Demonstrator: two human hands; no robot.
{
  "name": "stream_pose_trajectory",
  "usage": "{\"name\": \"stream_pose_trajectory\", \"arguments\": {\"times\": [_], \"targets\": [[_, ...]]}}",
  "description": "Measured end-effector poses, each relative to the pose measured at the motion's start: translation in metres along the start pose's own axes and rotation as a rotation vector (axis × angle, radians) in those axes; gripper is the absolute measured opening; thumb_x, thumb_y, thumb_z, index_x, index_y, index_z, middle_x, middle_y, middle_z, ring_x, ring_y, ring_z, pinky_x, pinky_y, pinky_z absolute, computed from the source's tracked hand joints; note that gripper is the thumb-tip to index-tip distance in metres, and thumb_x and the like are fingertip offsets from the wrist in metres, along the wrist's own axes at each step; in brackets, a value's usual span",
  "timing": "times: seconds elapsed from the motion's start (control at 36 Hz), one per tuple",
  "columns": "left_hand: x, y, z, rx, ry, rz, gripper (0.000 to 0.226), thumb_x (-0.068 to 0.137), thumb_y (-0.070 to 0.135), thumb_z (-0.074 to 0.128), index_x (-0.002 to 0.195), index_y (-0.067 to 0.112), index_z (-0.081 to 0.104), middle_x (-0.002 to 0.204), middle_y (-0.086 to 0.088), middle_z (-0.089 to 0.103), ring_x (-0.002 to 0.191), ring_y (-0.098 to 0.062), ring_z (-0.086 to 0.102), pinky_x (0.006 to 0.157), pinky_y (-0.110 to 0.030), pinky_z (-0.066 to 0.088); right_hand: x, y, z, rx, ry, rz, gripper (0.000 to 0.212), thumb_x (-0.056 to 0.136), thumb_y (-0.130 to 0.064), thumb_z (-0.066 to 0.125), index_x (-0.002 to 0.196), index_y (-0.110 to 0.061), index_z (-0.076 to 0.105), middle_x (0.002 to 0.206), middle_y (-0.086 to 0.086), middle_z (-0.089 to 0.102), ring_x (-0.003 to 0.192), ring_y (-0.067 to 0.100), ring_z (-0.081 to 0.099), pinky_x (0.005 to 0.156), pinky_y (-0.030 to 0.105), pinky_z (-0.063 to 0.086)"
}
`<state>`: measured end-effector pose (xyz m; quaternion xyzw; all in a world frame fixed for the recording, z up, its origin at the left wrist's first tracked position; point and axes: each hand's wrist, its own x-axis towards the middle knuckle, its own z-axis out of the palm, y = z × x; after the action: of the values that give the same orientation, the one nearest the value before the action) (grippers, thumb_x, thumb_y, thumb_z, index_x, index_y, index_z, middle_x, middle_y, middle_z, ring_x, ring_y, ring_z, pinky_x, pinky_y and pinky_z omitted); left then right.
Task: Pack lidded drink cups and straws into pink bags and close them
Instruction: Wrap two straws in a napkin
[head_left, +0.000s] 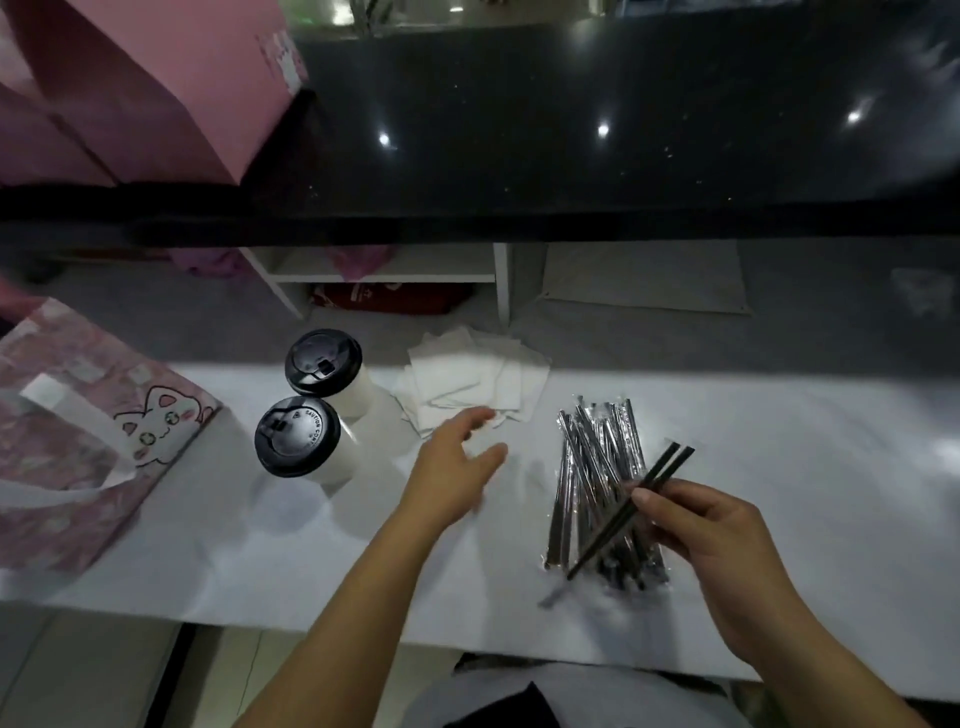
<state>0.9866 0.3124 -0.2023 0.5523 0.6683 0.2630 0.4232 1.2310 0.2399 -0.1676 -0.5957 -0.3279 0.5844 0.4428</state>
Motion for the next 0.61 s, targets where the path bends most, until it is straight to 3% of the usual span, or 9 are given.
{"name": "stream_pose_trajectory", "arguments": {"times": [0.08,0.19,0.28,0.47,0.61], "targets": [[0.047,-0.015,-0.014,0.145,0.118,0.066,0.050,0.093,0.023,0.068,0.140,0.020,0.053,0.141,0.001,0.052,0.126,-0.015,0.048,0.099,-0.023,0.034,-0.008,0.001,0.000,-0.033,0.062,-0.018,0.028,0.066,-0.036,0.077,0.090,-0.022,0.082,0.092,0.007,0.078,0.092,0.023,0.073,0.095,0.045,0.054],[0.100,-0.024,-0.021,0.375,0.143,0.088,0.058,0.088,0.020,0.066,0.143,0.018,0.047,0.148,-0.008,0.047,0.134,-0.030,0.043,0.108,-0.045,0.041,-0.016,0.002,0.001,-0.026,0.134,-0.028,0.024,0.067,-0.033,0.076,0.089,-0.024,0.082,0.093,0.004,0.079,0.091,0.016,0.074,0.093,0.040,0.054],[0.119,-0.027,-0.021,0.561,0.070,0.067,0.064,0.083,0.027,0.063,0.143,0.020,0.044,0.145,-0.010,0.050,0.133,-0.033,0.043,0.105,-0.048,0.043,-0.022,0.002,0.000,-0.023,0.180,-0.039,0.027,0.065,-0.034,0.077,0.090,-0.024,0.082,0.094,0.003,0.079,0.091,0.013,0.074,0.089,0.039,0.057],[0.121,-0.031,-0.022,0.450,0.155,0.101,0.045,0.093,0.023,0.052,0.138,0.019,0.054,0.134,-0.009,0.061,0.118,-0.032,0.057,0.091,-0.043,0.049,-0.033,0.013,-0.005,-0.025,0.285,-0.054,0.029,0.065,-0.036,0.077,0.091,-0.024,0.082,0.097,0.003,0.078,0.094,0.015,0.073,0.087,0.035,0.059],[0.115,-0.038,-0.024,0.375,0.070,0.129,0.056,0.085,0.019,0.069,0.139,0.019,0.054,0.140,-0.005,0.057,0.124,-0.028,0.053,0.097,-0.039,0.045,-0.036,0.015,0.000,0.020,0.310,-0.058,0.036,0.060,-0.038,0.079,0.092,-0.021,0.082,0.095,0.007,0.078,0.091,0.015,0.073,0.082,0.026,0.059]]}}
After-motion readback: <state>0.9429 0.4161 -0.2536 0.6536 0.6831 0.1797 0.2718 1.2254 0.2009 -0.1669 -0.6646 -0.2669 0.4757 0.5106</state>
